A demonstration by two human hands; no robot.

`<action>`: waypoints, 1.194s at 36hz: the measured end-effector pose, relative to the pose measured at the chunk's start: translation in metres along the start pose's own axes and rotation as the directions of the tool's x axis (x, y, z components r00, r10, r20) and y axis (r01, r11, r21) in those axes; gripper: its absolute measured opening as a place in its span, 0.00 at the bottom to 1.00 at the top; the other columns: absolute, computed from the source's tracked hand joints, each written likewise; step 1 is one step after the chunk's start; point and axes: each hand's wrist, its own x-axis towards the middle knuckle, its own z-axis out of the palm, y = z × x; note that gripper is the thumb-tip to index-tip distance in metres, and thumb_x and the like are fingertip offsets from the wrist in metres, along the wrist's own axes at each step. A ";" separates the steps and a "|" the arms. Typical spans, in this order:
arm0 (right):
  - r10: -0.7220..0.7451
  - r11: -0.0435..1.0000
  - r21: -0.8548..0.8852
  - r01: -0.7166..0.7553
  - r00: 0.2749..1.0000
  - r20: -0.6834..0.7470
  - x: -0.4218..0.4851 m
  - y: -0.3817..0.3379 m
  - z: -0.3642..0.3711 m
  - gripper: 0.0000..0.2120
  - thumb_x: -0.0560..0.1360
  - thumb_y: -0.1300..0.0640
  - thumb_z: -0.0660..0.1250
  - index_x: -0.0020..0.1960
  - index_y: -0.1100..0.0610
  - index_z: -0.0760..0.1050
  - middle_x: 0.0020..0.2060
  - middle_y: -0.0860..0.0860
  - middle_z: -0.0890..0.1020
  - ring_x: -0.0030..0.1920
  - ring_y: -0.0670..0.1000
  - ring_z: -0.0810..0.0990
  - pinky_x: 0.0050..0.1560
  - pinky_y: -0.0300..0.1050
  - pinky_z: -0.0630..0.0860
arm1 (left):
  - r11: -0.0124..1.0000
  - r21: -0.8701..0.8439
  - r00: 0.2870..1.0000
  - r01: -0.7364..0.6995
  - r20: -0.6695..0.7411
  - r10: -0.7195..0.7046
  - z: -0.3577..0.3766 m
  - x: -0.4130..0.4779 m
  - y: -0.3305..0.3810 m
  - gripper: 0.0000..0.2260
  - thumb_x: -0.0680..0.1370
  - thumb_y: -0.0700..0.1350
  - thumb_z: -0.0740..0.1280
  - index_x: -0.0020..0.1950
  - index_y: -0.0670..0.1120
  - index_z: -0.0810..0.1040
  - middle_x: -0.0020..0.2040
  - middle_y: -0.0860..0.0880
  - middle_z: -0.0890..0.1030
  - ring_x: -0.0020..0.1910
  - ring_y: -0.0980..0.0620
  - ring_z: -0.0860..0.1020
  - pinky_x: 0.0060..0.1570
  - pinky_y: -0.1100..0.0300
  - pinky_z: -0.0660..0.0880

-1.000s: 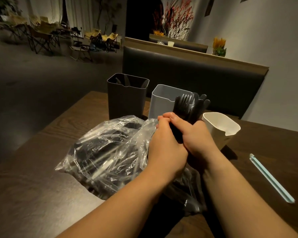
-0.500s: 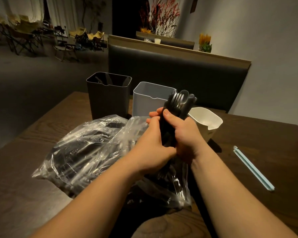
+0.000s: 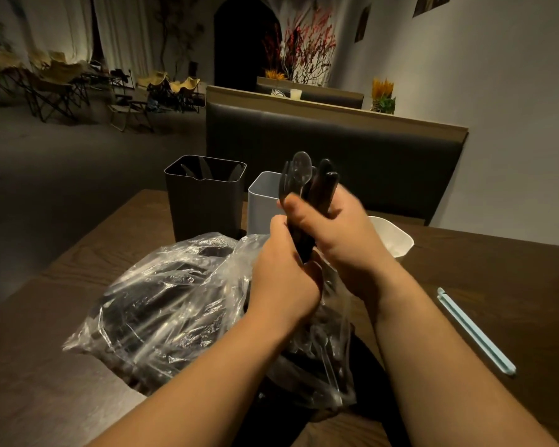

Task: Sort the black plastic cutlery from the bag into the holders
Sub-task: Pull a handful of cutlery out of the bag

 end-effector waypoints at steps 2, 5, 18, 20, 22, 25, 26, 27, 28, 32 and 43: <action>-0.095 0.995 -0.021 0.094 0.993 -0.070 0.003 -0.008 -0.009 0.18 0.76 0.48 0.70 0.61 0.55 0.76 0.53 0.51 0.82 0.55 0.47 0.82 0.51 0.40 0.81 | 0.998 0.060 1.000 0.020 0.005 -0.021 -0.001 0.001 0.004 0.14 0.74 0.36 0.66 0.54 0.49 0.65 0.43 0.49 0.76 0.42 0.46 0.76 0.38 0.52 0.70; -0.234 0.963 -0.180 0.199 0.952 -0.195 0.007 -0.015 -0.020 0.09 0.79 0.50 0.68 0.56 0.52 0.80 0.48 0.47 0.83 0.51 0.44 0.82 0.47 0.38 0.81 | 0.993 0.114 0.998 0.044 0.040 -0.048 0.000 -0.004 0.006 0.15 0.74 0.36 0.65 0.50 0.50 0.62 0.39 0.50 0.72 0.38 0.48 0.72 0.32 0.55 0.63; -0.500 0.852 -0.450 0.268 0.672 -0.546 0.017 -0.019 -0.089 0.05 0.81 0.57 0.66 0.49 0.49 0.80 0.41 0.43 0.83 0.45 0.44 0.83 0.43 0.38 0.81 | 0.998 0.030 0.991 0.060 0.120 -0.063 0.004 -0.011 -0.007 0.09 0.81 0.42 0.66 0.55 0.51 0.66 0.42 0.52 0.76 0.39 0.59 0.78 0.35 0.67 0.74; -0.485 0.824 -0.543 0.163 0.698 -0.526 0.018 -0.006 -0.111 0.04 0.80 0.55 0.67 0.51 0.50 0.80 0.42 0.43 0.82 0.45 0.43 0.83 0.44 0.40 0.82 | 0.998 -0.023 0.993 0.066 0.095 -0.064 0.002 -0.007 -0.006 0.08 0.82 0.43 0.66 0.55 0.53 0.69 0.44 0.52 0.78 0.41 0.61 0.78 0.37 0.67 0.75; -0.432 0.789 -0.613 0.039 0.746 -0.508 0.020 0.012 -0.131 0.03 0.79 0.55 0.68 0.51 0.50 0.80 0.45 0.46 0.82 0.47 0.45 0.83 0.46 0.46 0.83 | 0.991 -0.095 0.993 0.095 0.081 -0.088 0.000 -0.005 -0.005 0.08 0.82 0.44 0.66 0.53 0.57 0.70 0.47 0.53 0.80 0.44 0.59 0.80 0.46 0.58 0.79; -0.309 0.693 -0.709 -0.131 0.834 -0.457 0.023 0.037 -0.150 0.02 0.78 0.55 0.70 0.50 0.51 0.80 0.45 0.48 0.82 0.50 0.50 0.80 0.43 0.45 0.78 | 0.956 -0.229 0.983 0.181 0.080 -0.167 -0.002 -0.003 0.000 0.08 0.82 0.44 0.67 0.51 0.57 0.72 0.47 0.54 0.82 0.47 0.54 0.83 0.51 0.48 0.82; -0.276 0.655 -0.738 -0.164 0.857 -0.435 0.023 0.042 -0.151 0.02 0.77 0.55 0.70 0.50 0.51 0.80 0.45 0.48 0.81 0.49 0.50 0.79 0.42 0.42 0.74 | 0.948 -0.255 0.981 0.193 0.083 -0.177 -0.003 -0.002 0.002 0.08 0.82 0.44 0.67 0.51 0.57 0.72 0.47 0.54 0.82 0.48 0.53 0.83 0.52 0.48 0.81; -0.260 0.627 -0.759 -0.178 0.870 -0.419 0.022 0.045 -0.151 0.02 0.77 0.55 0.70 0.50 0.50 0.80 0.44 0.48 0.81 0.48 0.50 0.79 0.41 0.41 0.71 | 0.941 -0.276 0.980 0.196 0.089 -0.178 -0.003 -0.001 0.003 0.08 0.81 0.43 0.67 0.51 0.56 0.73 0.47 0.54 0.82 0.48 0.53 0.83 0.53 0.49 0.81; -0.259 0.608 -0.773 -0.180 0.876 -0.407 0.022 0.048 -0.151 0.02 0.78 0.54 0.70 0.50 0.49 0.79 0.44 0.48 0.81 0.47 0.50 0.78 0.41 0.41 0.70 | 0.935 -0.294 0.979 0.199 0.098 -0.177 -0.004 0.000 0.005 0.07 0.81 0.43 0.67 0.51 0.56 0.73 0.47 0.53 0.82 0.49 0.52 0.83 0.52 0.50 0.81; -0.257 0.545 -0.818 -0.184 0.892 -0.371 0.022 0.051 -0.145 0.03 0.79 0.50 0.67 0.51 0.48 0.78 0.44 0.47 0.79 0.46 0.48 0.74 0.43 0.43 0.70 | 0.908 -0.359 0.974 0.217 0.140 -0.178 -0.005 0.001 0.008 0.06 0.80 0.42 0.68 0.52 0.54 0.76 0.44 0.50 0.82 0.46 0.51 0.84 0.45 0.56 0.80; 0.014 0.479 -0.852 -0.213 0.972 -0.235 0.025 0.056 -0.143 0.04 0.76 0.46 0.71 0.47 0.45 0.83 0.45 0.46 0.82 0.53 0.50 0.78 0.53 0.54 0.78 | 0.703 -0.610 0.930 0.365 0.271 -0.248 -0.010 -0.012 0.002 0.06 0.80 0.40 0.67 0.57 0.46 0.77 0.40 0.49 0.83 0.39 0.51 0.83 0.37 0.61 0.80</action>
